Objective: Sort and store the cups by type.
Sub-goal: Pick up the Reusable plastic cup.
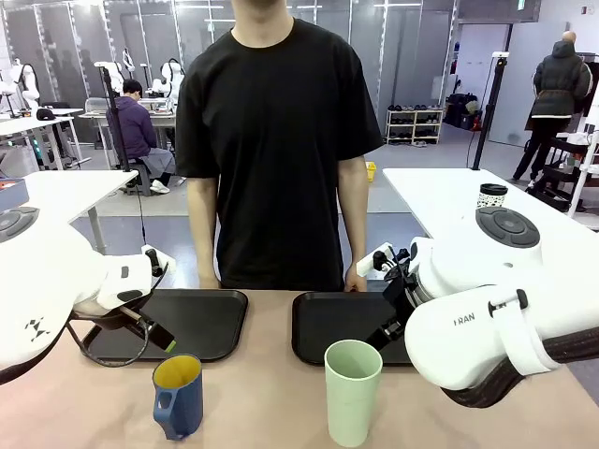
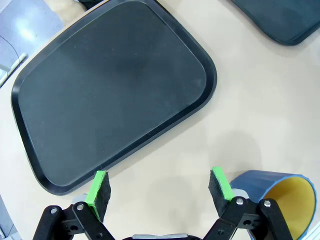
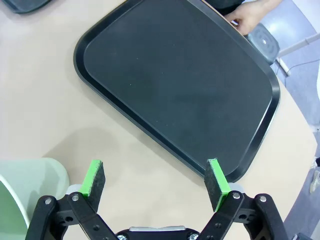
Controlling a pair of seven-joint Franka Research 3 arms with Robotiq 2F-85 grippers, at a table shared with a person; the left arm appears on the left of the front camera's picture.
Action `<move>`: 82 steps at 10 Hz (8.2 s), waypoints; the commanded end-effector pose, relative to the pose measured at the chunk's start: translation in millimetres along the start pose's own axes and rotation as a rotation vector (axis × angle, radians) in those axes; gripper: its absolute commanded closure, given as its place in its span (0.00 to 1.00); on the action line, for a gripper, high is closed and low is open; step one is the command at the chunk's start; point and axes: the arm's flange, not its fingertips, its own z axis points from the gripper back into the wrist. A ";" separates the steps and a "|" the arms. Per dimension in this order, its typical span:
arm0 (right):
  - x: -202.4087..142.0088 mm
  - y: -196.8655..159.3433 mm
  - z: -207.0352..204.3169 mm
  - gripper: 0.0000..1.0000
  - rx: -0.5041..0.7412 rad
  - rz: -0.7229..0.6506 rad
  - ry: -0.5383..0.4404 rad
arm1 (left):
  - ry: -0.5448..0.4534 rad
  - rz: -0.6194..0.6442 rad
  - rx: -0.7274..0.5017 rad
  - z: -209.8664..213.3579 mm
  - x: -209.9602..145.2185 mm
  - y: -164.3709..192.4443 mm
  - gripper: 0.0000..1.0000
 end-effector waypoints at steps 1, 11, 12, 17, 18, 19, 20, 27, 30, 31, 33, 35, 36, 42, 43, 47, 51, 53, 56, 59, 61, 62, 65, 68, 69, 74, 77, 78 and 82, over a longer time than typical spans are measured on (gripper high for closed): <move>-0.1 -0.2 0.0 0.00 0.001 -0.003 0.000 | 0.000 0.001 0.000 0.0 0.0 0.2 0.00; -0.1 -0.2 0.0 0.00 0.001 -0.003 0.000 | 0.000 0.001 0.000 0.0 0.0 0.2 0.00; -0.1 -0.2 0.0 0.00 0.001 -0.003 0.000 | 0.000 0.001 0.000 0.0 0.0 0.2 0.00; 0.0 0.0 0.0 0.00 0.000 0.000 0.000 | 0.000 0.000 0.000 0.0 0.0 0.0 0.00; 9.7 -3.1 12.4 0.00 -0.051 0.000 -0.010 | -0.007 -0.009 0.016 7.3 8.9 2.6 0.00; 22.1 -7.7 28.9 0.00 -0.100 0.004 -0.019 | -0.019 -0.007 0.041 18.0 18.8 5.9 0.00; 35.3 -13.7 50.3 0.00 -0.152 0.001 -0.037 | -0.041 0.002 0.048 32.6 30.0 6.8 0.00; 61.6 -17.6 165.8 0.00 -0.333 -0.064 -0.189 | -0.246 -0.062 0.154 138.2 59.8 -11.8 0.00; 67.3 -23.6 175.6 0.00 -0.301 -0.027 -0.208 | -0.273 -0.081 0.132 144.8 67.6 -6.3 0.00; 67.3 -23.6 175.6 0.00 -0.301 -0.027 -0.208 | -0.273 -0.081 0.132 144.8 67.6 -6.3 0.00; 67.3 -23.6 175.6 0.00 -0.301 -0.027 -0.208 | -0.273 -0.081 0.132 144.8 67.6 -6.3 0.00; 70.3 -30.9 163.7 0.00 -0.293 -0.060 -0.167 | -0.271 -0.098 0.138 144.8 67.4 -5.7 0.00; 74.1 -47.1 153.0 0.00 -0.296 -0.091 -0.153 | -0.257 -0.051 0.126 130.7 66.7 14.6 0.00; 67.4 -160.7 56.3 0.00 -0.211 -0.414 0.148 | -0.060 0.229 0.060 44.5 45.0 123.1 0.00; 62.1 -173.0 45.2 0.00 -0.208 -0.444 0.184 | -0.070 0.241 0.030 36.6 42.0 132.8 0.00; 56.5 -186.4 37.7 0.00 -0.180 -0.493 0.183 | -0.054 0.270 0.020 25.5 41.1 144.6 0.00; 53.8 -189.2 35.2 0.00 -0.187 -0.465 0.185 | -0.059 0.283 0.043 27.2 36.1 136.8 0.00; 53.8 -189.2 35.2 0.00 -0.187 -0.465 0.185 | -0.059 0.283 0.043 27.2 36.1 136.8 0.00; 53.8 -189.2 35.2 0.00 -0.187 -0.465 0.185 | -0.059 0.283 0.043 27.2 36.1 136.8 0.00; 53.8 -189.2 35.2 0.00 -0.187 -0.465 0.185 | -0.059 0.283 0.043 27.2 36.1 136.8 0.00; 53.8 -189.2 35.2 0.00 -0.187 -0.465 0.185 | -0.059 0.283 0.043 27.2 36.1 136.8 0.00; 53.8 -189.2 35.2 0.00 -0.187 -0.465 0.185 | -0.059 0.283 0.043 27.2 36.1 136.8 0.00; 53.8 -189.2 35.2 0.00 -0.187 -0.465 0.185 | -0.059 0.283 0.043 27.2 36.1 136.8 0.00; 53.8 -189.2 35.2 0.00 -0.187 -0.465 0.185 | -0.059 0.283 0.043 27.2 36.1 136.8 0.00; 53.6 -188.9 35.7 0.00 -0.188 -0.469 0.185 | -0.059 0.283 0.043 27.2 36.1 136.8 0.00; 64.7 -175.3 79.9 0.00 0.046 0.215 0.186 | -0.059 0.283 0.043 27.2 36.1 136.8 0.00; 63.3 -172.9 78.9 0.00 0.111 0.521 0.174 | -0.059 0.283 0.043 27.2 36.1 136.8 0.00; 58.8 -168.3 78.6 0.00 0.101 0.606 0.167 | -0.059 0.283 0.043 27.2 36.1 136.8 0.00; 42.1 -157.3 68.3 0.00 0.173 0.730 0.168 | -0.059 0.283 0.043 27.2 36.1 136.8 0.00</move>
